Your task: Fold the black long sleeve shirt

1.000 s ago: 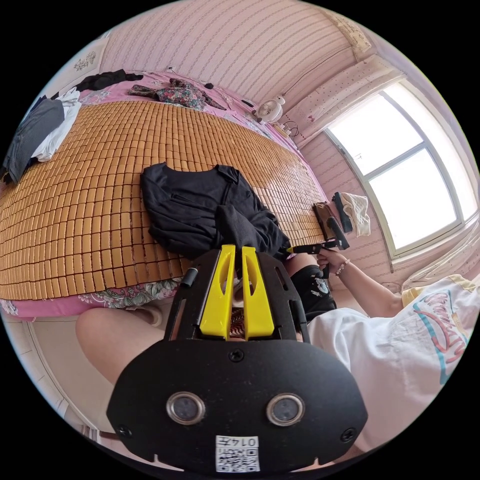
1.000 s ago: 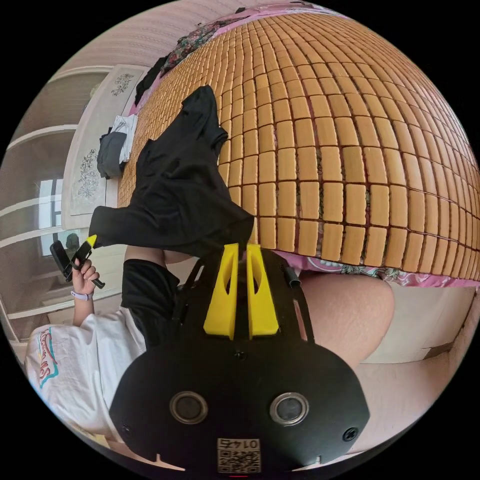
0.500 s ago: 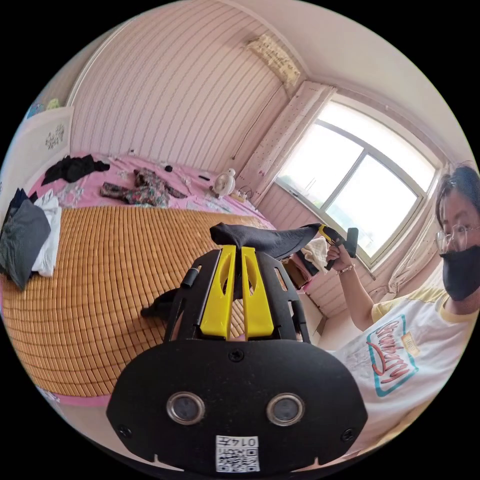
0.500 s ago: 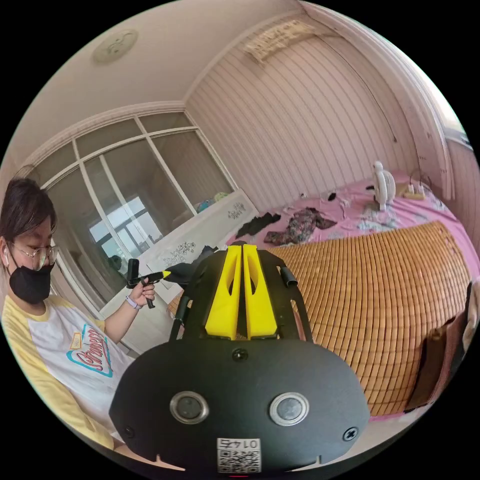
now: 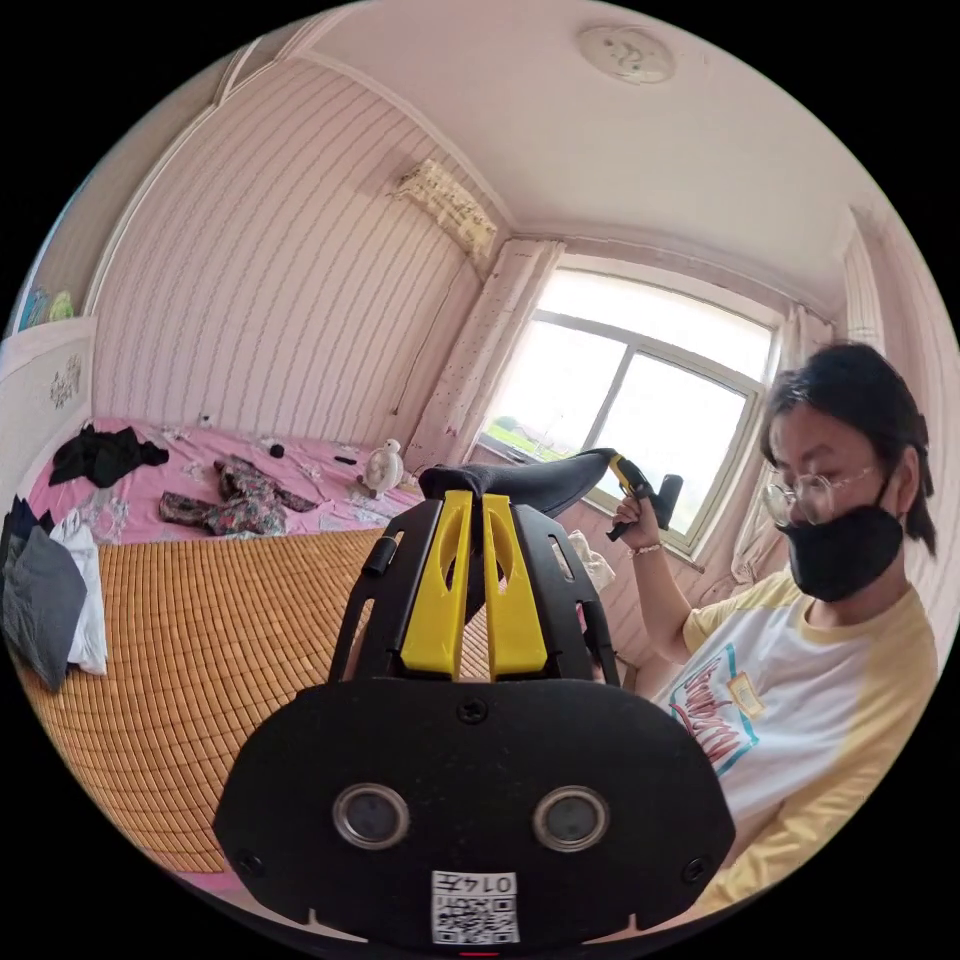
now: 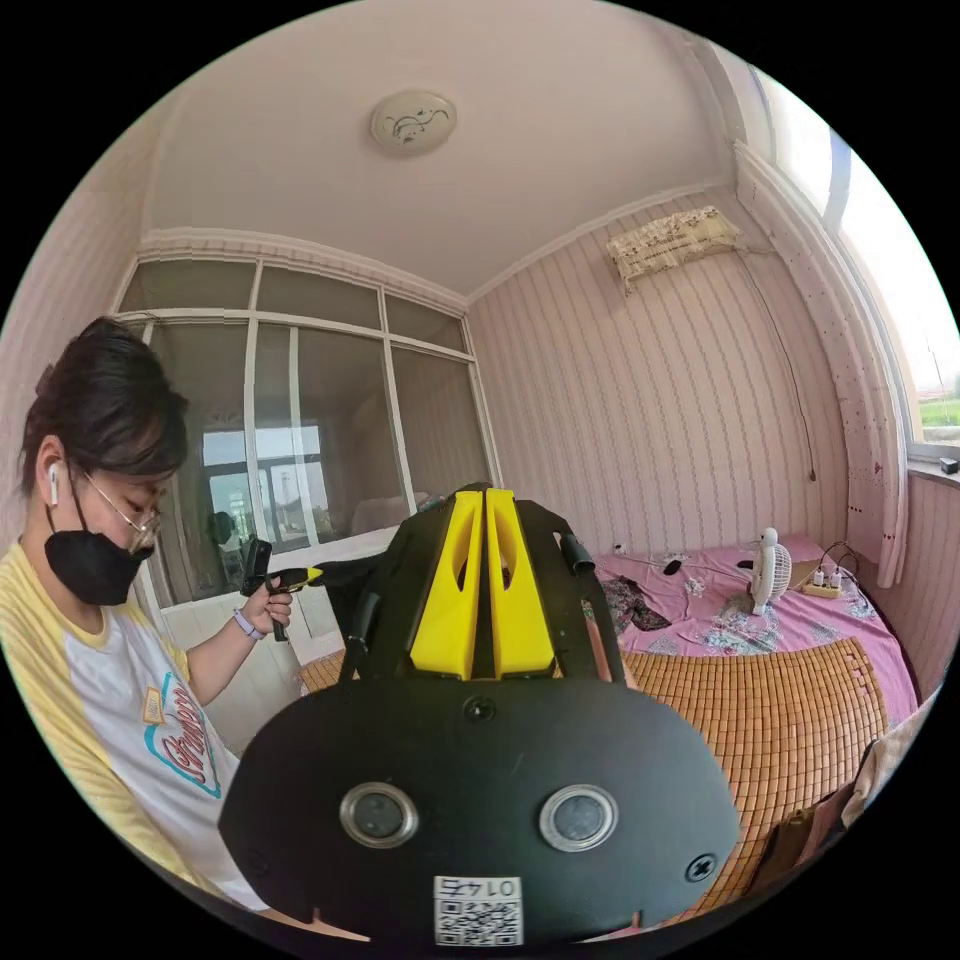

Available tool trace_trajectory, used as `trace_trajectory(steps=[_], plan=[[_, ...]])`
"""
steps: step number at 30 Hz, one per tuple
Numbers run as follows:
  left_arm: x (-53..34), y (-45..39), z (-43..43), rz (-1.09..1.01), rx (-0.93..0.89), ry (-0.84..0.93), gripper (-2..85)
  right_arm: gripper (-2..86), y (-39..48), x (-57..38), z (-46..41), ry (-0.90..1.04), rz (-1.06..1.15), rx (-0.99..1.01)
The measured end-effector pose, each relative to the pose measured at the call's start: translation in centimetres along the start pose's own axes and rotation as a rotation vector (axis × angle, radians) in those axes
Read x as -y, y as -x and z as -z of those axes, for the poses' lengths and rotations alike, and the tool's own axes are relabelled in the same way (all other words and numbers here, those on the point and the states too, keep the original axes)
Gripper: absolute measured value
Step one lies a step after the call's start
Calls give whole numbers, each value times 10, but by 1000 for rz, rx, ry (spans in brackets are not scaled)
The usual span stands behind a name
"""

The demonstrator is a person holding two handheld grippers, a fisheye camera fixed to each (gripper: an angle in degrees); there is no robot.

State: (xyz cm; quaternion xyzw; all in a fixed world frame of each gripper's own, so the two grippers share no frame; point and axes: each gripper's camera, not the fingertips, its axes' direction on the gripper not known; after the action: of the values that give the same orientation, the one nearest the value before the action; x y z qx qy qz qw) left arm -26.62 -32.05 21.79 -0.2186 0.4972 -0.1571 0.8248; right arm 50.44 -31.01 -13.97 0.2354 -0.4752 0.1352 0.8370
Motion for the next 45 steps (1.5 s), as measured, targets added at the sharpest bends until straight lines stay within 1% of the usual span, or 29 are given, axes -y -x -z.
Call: trace_trajectory(steps=[2,4,6,7,8,9,10,11,12,13,15,17,19,21,22,23,24,26,27,28,30,31,33,35,36,38,41,43,45], plan=[[14,-31,22,-125,-20,-112,-7,1,14,13,12,-68,33,30],[28,-36,26,-130,-12,-150,-7,1,18,22,4,-66,64,31],[41,-28,13,-138,64,-121,-7,1,2,21,-43,63,63,-96],[49,-12,-4,-112,137,-66,-7,1,-6,17,-61,114,55,-144],[57,12,-27,-63,210,6,-7,1,-29,6,-100,216,10,-225],[61,25,-39,-33,246,47,-7,1,-54,-5,-135,291,-54,-257],[71,49,-60,18,311,98,-7,1,-66,-9,-149,306,-98,-250],[85,66,-73,84,317,103,-7,1,-80,-6,-167,302,-170,-222],[93,68,-76,99,293,77,-7,1,-77,7,-170,201,-173,-193],[109,63,-75,84,242,-8,-7,1,-70,16,-168,131,-147,-176],[128,40,-67,-30,235,-144,-7,1,-34,43,-153,-68,18,-118],[131,16,-57,-149,244,-259,-7,1,-17,46,-141,-129,86,-60],[121,12,-58,-204,262,-251,-7,1,-15,31,-138,-112,98,3],[102,25,-72,-194,297,-140,-7,2,-27,-14,-149,25,55,66],[81,42,-88,-170,314,-47,-7,2,-32,-28,-153,69,32,79],[56,62,-106,-128,319,45,-7,2,-42,-61,-160,148,-16,110],[42,72,-115,-103,317,92,-7,2,-53,-96,-168,241,-89,135],[-21,113,-148,53,308,241,-7,2,-69,-150,-178,370,-216,159],[-37,121,-155,92,302,268,-7,3,-77,-185,-181,455,-280,130],[-68,137,-167,184,277,324,-7,3,-80,-201,-181,497,-304,98],[-110,155,-182,314,222,423,-7,4,-97,-261,-179,713,-358,-76],[-137,163,-188,405,201,470,-7,5,-105,-276,-178,772,-392,-124],[-177,172,-198,533,176,562,-7,7,-135,-334,-176,991,-537,-251],[-222,178,-208,651,196,696,-7,9,-152,-366,-177,1105,-640,-265],[-231,178,-210,674,191,730,-7,10,-161,-379,-178,1146,-691,-290],[-253,179,-213,740,215,794,-7,12,-170,-383,-181,1159,-691,-357],[-258,178,-210,761,229,780,-7,34,-186,-379,-191,1148,-688,-412],[-258,180,-210,784,232,766,-7,47,-196,-377,-199,1141,-697,-416],[-257,181,-209,806,220,749,-7,64,-208,-382,-215,1182,-719,-386]])
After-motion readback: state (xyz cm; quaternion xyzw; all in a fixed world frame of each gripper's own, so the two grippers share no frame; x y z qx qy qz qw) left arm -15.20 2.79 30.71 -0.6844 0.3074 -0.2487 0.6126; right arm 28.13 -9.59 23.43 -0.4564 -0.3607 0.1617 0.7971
